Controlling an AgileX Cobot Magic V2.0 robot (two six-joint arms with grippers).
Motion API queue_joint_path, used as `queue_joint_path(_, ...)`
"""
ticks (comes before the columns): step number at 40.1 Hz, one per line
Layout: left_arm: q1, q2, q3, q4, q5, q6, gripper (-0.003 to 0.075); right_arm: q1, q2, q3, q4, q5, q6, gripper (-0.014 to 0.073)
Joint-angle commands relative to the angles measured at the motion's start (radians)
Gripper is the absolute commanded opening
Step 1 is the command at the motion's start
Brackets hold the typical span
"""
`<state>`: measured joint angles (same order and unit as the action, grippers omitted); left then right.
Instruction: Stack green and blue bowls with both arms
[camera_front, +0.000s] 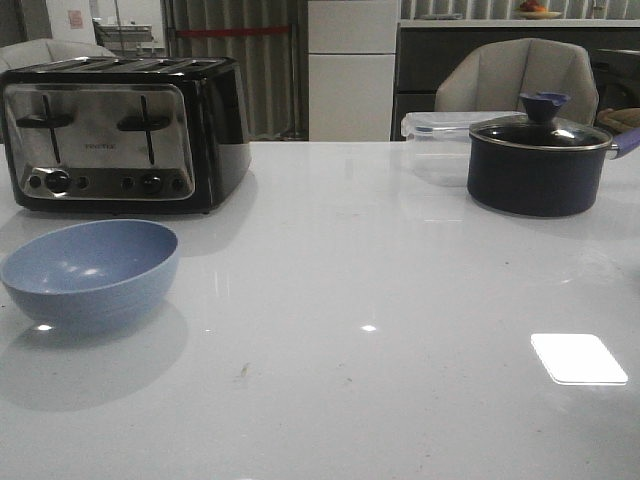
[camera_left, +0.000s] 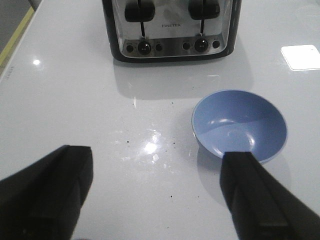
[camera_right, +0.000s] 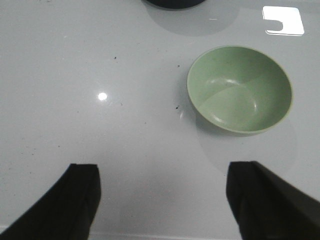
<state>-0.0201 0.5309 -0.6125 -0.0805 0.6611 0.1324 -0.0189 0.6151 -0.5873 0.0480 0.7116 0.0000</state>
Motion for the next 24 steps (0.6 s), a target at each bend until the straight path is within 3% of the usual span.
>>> queue_joint_path(1,-0.037,0.011,-0.034,-0.021,-0.111,-0.003,0.0583,-0.008,0.031,-0.042,-0.012,-0.048,-0.010,0.0622)
queue_joint_path(14,-0.290,0.051,-0.034,-0.021,-0.129,0.029,0.0583,-0.033,0.241,-0.206,-0.031,0.068,-0.010,0.0622)
queue_joint_path(24,-0.368,0.099,-0.034,-0.021,-0.123,0.029,0.0583,-0.280,0.443,-0.379,-0.009,0.203,-0.037,0.0622)
